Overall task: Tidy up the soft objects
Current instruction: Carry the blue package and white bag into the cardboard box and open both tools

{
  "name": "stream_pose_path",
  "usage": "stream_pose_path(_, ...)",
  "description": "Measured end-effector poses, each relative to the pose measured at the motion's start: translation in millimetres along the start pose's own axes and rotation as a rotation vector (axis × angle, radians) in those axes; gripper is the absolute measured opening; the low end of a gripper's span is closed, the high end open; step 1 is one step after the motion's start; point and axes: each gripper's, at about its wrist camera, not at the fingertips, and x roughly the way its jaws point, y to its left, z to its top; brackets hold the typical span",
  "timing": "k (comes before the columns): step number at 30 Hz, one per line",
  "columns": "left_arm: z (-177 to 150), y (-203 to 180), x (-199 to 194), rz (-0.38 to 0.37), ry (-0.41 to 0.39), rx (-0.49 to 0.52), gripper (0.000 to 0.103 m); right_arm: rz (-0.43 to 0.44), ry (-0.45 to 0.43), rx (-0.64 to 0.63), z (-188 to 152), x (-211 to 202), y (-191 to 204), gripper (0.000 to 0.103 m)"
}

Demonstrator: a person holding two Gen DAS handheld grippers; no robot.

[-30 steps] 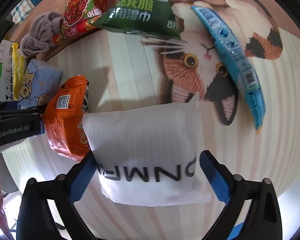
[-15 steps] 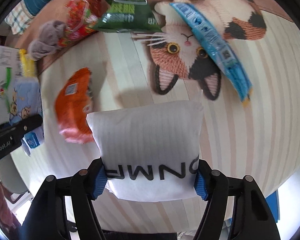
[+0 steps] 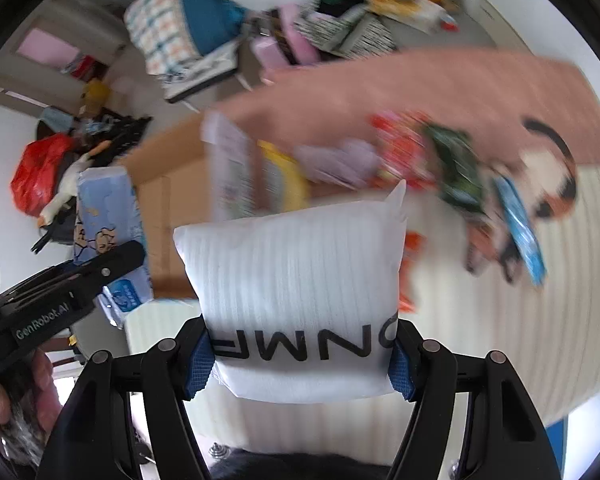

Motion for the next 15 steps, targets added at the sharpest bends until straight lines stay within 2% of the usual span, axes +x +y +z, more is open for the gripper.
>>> stream_pose_path(3, 16.0, 28.6, 10.4, 0.015, -0.015, -0.022, 0.046, -0.006, -0.005, -0.027, 25.1, 12.4, 58.1, 0.072)
stream_pose_path(7, 39.8, 77.7, 25.7, 0.018, -0.004, -0.068, 0.046, -0.041, 0.009, -0.046, 53.0, 45.0, 114.2, 0.072)
stream_pose_path(10, 61.9, 109.2, 56.0, -0.002, 0.038, -0.1, 0.046, -0.075, 0.03, -0.049, 77.8, 78.8, 149.6, 0.072)
stream_pose_path(15, 94.0, 141.0, 114.5, -0.094, 0.153, -0.156, 0.046, -0.139, 0.068, -0.054, 105.4, 137.7, 182.2, 0.072)
